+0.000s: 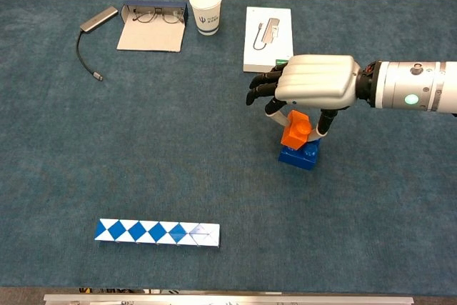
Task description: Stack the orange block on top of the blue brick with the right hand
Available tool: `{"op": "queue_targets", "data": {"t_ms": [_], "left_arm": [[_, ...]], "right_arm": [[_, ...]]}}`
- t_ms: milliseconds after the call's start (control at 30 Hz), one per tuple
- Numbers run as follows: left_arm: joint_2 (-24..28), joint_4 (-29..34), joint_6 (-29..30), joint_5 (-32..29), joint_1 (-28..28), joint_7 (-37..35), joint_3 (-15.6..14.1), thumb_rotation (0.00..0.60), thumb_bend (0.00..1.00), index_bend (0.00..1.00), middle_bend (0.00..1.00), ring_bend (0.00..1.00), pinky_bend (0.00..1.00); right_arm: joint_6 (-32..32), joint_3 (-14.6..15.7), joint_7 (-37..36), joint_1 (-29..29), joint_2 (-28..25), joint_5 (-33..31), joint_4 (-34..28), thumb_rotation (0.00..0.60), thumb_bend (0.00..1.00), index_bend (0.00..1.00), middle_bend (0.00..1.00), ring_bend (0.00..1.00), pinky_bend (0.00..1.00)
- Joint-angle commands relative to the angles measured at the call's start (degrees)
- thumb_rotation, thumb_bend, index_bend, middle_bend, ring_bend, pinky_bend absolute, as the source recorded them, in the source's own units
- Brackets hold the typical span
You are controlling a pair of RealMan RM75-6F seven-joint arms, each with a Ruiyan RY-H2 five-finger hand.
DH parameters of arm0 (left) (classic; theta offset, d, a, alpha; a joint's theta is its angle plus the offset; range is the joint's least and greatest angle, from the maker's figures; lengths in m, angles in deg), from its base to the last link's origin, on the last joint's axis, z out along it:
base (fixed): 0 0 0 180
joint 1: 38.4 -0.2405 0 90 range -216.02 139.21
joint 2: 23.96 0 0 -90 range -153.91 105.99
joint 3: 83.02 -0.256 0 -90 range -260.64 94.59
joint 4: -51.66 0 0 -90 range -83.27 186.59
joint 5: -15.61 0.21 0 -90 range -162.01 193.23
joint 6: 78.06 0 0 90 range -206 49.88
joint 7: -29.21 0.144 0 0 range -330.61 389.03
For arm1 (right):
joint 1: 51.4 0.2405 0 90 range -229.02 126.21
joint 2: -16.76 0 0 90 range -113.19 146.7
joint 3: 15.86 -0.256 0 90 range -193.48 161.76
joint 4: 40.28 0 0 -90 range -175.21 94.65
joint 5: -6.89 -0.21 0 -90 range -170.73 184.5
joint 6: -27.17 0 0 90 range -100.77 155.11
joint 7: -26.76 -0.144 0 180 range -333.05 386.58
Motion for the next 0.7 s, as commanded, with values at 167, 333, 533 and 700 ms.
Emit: {"op": "queue_targets", "data": {"t_ms": [167,333,533,700], "left_arm": [[0.0,0.0,0.0,0.0,0.0,0.2,0.1,0.6,0.21,0.37,0.37,0.33,0.52],[-0.1,0.1,-0.1,-0.1,0.0,0.3,0.1,0.6,0.21,0.37,0.37,0.33,0.52],[-0.1,0.1,-0.1,-0.2,-0.1,0.4,0.1,0.6,0.21,0.37,0.37,0.33,0.52],[-0.1,0.1,0.0,-0.2,-0.1,0.2,0.1,0.6,0.22,0.37,0.37,0.33,0.52]], "right_arm": [[0.1,0.1,-0.1,0.0,-0.4,0.0,-0.2,0.6,0.2,0.7,0.2,0.11,0.24],[0.1,0.3,-0.4,-0.2,-0.5,0.1,-0.3,0.6,0.2,0.7,0.2,0.11,0.24],[0.3,0.4,-0.7,-0.1,-0.2,0.2,0.2,0.6,0.2,0.7,0.2,0.11,0.24],[0.6,0.4,-1.1,0.0,0.3,0.2,0.8,0.6,0.2,0.7,0.2,0.11,0.24]]}}
